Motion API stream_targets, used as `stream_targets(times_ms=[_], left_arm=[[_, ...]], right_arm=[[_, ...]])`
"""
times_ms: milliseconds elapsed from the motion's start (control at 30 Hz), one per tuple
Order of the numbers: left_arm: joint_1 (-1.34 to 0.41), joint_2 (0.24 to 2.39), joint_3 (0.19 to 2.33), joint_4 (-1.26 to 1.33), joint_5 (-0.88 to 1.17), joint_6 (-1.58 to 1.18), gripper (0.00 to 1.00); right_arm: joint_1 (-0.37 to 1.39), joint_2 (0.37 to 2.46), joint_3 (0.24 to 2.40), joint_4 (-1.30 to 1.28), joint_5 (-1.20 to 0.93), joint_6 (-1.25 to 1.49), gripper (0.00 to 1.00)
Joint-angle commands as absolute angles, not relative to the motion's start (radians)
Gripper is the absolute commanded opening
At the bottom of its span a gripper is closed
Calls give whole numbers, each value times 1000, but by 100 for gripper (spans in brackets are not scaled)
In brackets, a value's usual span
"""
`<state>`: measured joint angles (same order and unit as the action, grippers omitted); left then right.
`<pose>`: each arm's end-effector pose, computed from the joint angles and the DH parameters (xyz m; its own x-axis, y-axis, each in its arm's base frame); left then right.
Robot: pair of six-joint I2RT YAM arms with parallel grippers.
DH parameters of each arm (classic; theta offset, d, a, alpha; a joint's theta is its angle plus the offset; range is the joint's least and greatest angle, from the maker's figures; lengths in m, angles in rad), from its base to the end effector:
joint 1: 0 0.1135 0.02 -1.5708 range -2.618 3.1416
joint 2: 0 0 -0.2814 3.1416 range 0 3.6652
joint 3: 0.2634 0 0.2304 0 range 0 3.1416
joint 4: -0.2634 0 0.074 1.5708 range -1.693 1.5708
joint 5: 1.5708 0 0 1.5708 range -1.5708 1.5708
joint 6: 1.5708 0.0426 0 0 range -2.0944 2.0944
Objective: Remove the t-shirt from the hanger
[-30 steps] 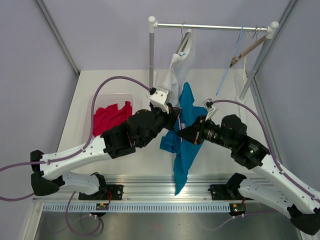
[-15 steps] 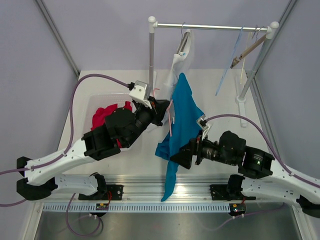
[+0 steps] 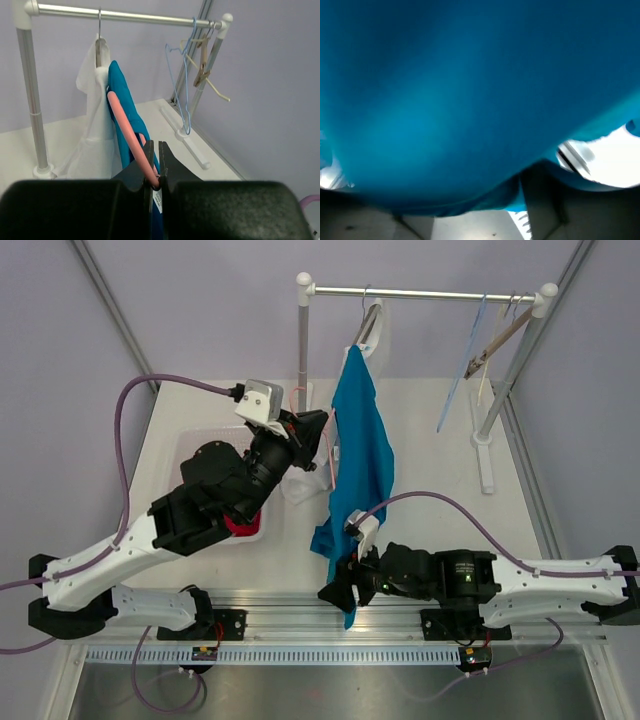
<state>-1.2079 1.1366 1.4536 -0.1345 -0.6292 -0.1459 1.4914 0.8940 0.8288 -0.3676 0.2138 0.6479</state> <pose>0.0948 -0.1789 0.5148 -0.0163 -0.2882 -0.9574 0.5539 0.7946 -0.2486 0.0229 0.1734 0.3297 -0.6052 -0.1707 -0.7775 -0.7445 0.4672 0.4769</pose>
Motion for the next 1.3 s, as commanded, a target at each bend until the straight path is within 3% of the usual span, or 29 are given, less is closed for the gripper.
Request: stream_targets(times_ms=[0,33,100,233,600,967,1000,1167,1200,1267], left_arm=[[-1198,1103,1534,-35,-669,-109,0],[-1198,1097,1535,-43,-663,-110,0],[-1197,1085,1542,-48,-660,-107,0],[-1187,1072,1572,-58,-675,-68,0],[-1144,1042,1701,-37,-718,86,0],[-1144,1074,1849,-155,-618,20,0],[-1146,1065,1830,-170,-562,-50,0],[-1146,973,1613,-172,-496,-216,0],[-1144,963,1583,-167,-499,-247,0],[-1146,947,1526,-163,-518,-255,0]], right_arm=[[1551,907,827,-327,365,661,55],[1558,908,827,-333,368,670,38],[1591,904,822,-354,385,710,18],[1669,890,784,-383,400,780,1],[1825,946,695,-403,466,922,0],[1825,782,581,-462,580,1077,0],[1825,791,595,-447,583,1060,1],[1825,903,800,-503,638,956,47],[1825,917,839,-571,650,957,64],[1825,943,943,-633,685,956,71]])
